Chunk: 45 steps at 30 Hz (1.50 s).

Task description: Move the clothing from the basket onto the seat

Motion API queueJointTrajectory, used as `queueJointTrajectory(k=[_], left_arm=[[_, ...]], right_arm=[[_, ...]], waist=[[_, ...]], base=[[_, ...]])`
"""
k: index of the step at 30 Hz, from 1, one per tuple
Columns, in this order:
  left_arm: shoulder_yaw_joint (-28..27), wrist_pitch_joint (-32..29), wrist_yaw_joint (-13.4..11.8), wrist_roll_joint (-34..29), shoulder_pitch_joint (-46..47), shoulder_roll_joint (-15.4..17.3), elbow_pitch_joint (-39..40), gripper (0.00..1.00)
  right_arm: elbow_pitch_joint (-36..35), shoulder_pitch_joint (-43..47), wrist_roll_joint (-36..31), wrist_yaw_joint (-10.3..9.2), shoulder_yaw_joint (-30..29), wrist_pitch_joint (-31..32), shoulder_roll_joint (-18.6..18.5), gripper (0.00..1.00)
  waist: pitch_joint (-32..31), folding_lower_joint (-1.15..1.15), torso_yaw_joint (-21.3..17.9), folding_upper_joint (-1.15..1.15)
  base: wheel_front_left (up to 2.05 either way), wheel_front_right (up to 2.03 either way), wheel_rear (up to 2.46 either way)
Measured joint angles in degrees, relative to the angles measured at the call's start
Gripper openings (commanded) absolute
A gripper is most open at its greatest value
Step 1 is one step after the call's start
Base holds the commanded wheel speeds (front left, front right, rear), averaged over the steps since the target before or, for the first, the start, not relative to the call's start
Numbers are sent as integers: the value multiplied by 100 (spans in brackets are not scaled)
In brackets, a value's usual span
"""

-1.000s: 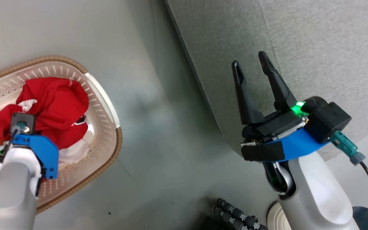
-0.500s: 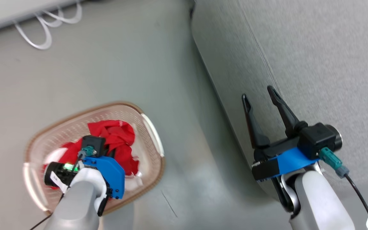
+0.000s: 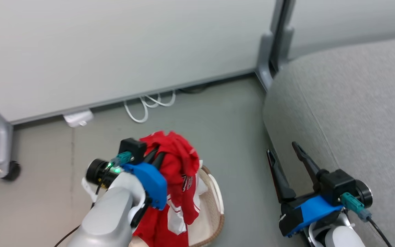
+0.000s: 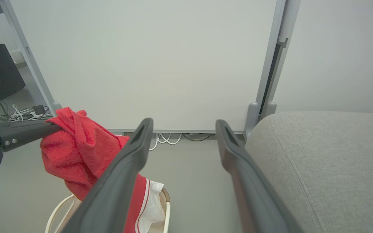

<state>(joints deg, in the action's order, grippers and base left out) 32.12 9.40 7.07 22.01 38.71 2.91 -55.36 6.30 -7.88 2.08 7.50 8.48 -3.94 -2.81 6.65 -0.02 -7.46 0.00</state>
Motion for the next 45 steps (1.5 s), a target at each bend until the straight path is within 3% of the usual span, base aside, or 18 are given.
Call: queueJointTrajectory(k=[7,12,24,37,45], left_arm=[[901,-240,-44,660,393,-7,829,0],[1407,-389,-210,1085,784,-2,1251,0],[2348,-486,-499,2026,1679,-7,1811,0],[2952,-224,-728,2652,1967,-7,1625,0],[3282,-166,-810,3000,2185,-4,1703,0]], right_arm=[[-178,263,14,0,44,196,0,100],[-230,293,55,0,169,248,0,100],[-214,312,108,0,313,289,0,100],[-102,210,168,0,450,294,0,100],[637,-577,201,0,764,215,1,100]], waist=[[-517,1,495,0],[-680,2,682,0],[-786,2,638,0],[-769,2,561,0],[-741,2,630,0]], base=[[0,0,0],[0,0,0],[0,0,0],[0,0,0],[0,0,0]])
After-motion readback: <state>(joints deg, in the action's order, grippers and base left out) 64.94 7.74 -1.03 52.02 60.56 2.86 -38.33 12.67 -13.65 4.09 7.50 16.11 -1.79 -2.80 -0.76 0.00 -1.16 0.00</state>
